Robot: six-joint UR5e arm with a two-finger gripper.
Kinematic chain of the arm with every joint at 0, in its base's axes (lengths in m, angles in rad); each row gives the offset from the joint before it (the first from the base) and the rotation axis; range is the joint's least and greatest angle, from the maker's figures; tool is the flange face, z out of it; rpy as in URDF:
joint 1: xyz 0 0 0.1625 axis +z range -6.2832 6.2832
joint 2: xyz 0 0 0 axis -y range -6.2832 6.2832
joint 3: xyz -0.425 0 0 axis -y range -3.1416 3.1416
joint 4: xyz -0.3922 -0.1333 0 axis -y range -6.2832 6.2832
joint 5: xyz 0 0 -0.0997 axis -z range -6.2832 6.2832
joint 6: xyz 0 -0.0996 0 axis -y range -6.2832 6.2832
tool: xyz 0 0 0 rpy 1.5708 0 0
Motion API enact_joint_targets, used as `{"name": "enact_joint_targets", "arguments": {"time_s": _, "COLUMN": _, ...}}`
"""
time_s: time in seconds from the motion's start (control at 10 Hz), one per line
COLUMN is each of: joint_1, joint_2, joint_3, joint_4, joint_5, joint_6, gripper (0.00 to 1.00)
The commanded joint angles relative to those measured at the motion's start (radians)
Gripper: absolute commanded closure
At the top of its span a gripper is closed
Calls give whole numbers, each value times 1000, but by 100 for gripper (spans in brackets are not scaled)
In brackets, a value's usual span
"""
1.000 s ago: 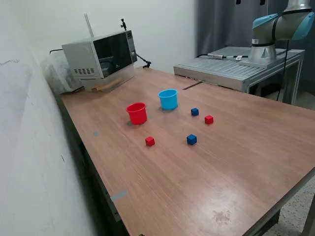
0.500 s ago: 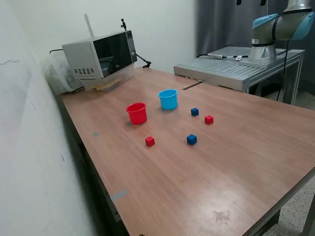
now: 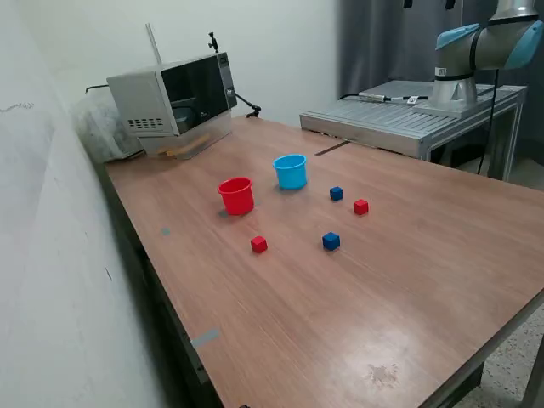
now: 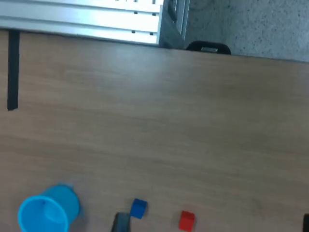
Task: Place red objects in the red bin, and blue objects in the blue bin.
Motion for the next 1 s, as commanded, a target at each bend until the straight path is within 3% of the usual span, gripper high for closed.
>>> {"name": "enact_joint_targets", "arguments": {"time_s": 0.0, "joint_1": -5, "joint_2": 70, "joint_3": -17, "joint_4": -80, "joint_5": -3, "joint_6": -7, "gripper": 0}}
{"name": "enact_joint_targets", "arguments": {"time_s": 0.3, "joint_1": -7, "joint_2": 190, "joint_3": -79, "joint_4": -202, "joint_5": -3, "joint_6": -9, "gripper": 0}}
{"name": "enact_joint_targets", "arguments": {"time_s": 0.9, "joint_1": -20, "joint_2": 507, "joint_3": -309, "joint_4": -361, "joint_5": -1, "joint_6": -13, "gripper": 0}}
